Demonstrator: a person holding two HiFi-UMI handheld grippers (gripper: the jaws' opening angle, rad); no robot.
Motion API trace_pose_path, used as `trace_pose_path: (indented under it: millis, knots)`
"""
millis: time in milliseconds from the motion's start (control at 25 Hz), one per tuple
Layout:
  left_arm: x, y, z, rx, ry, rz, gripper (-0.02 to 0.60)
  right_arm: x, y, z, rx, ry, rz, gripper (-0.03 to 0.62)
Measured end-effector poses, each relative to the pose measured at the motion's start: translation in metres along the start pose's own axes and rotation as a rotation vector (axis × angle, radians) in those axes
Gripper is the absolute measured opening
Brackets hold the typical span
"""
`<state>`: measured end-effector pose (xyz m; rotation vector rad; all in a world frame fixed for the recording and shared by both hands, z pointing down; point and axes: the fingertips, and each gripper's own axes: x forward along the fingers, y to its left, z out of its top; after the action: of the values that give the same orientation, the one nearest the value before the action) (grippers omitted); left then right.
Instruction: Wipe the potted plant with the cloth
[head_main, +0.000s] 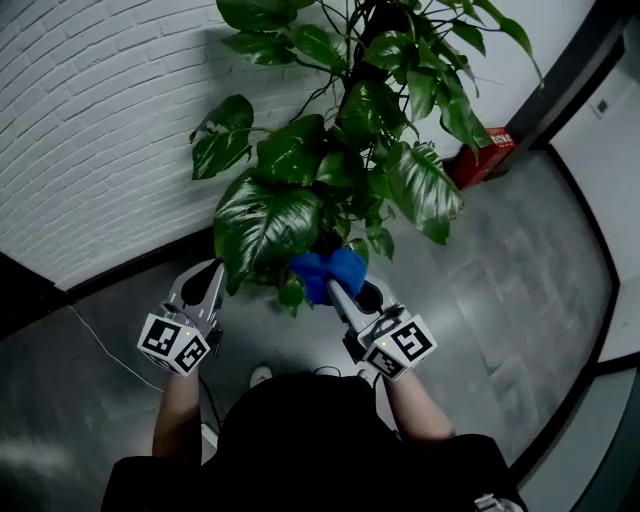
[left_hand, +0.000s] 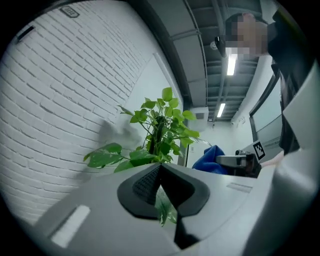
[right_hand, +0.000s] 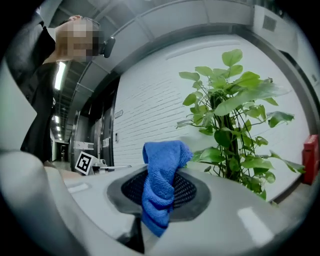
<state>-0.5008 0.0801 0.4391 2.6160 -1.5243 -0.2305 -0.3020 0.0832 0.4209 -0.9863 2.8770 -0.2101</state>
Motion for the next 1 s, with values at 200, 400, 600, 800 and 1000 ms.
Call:
trace_pose_path:
  millis: [200, 400, 600, 800, 1000]
  knots:
    - [0.050, -0.080, -0.005, 0.061, -0.034, 0.049, 0.005, -0.051, -0.040, 0.024, -0.056, -0.050, 0.152, 0.089]
    - [0.116, -0.155, -0.020, 0.066, -0.045, 0.160, 0.006, -0.122, -0.082, 0.070, -0.108, -0.105, 0.286, 0.089]
    - [0.176, -0.204, -0.028, 0.049, -0.022, 0.178, 0.021, -0.179, -0.100, 0.140, -0.153, -0.172, 0.396, 0.089]
    - [0.215, -0.226, -0.028, 0.096, 0.033, 0.099, 0.052, -0.179, -0.119, 0.210, -0.268, -0.262, 0.366, 0.089]
    - [0.248, -0.220, -0.016, 0.191, 0.073, 0.004, 0.154, -0.107, -0.133, 0.248, -0.307, -0.196, 0.300, 0.089]
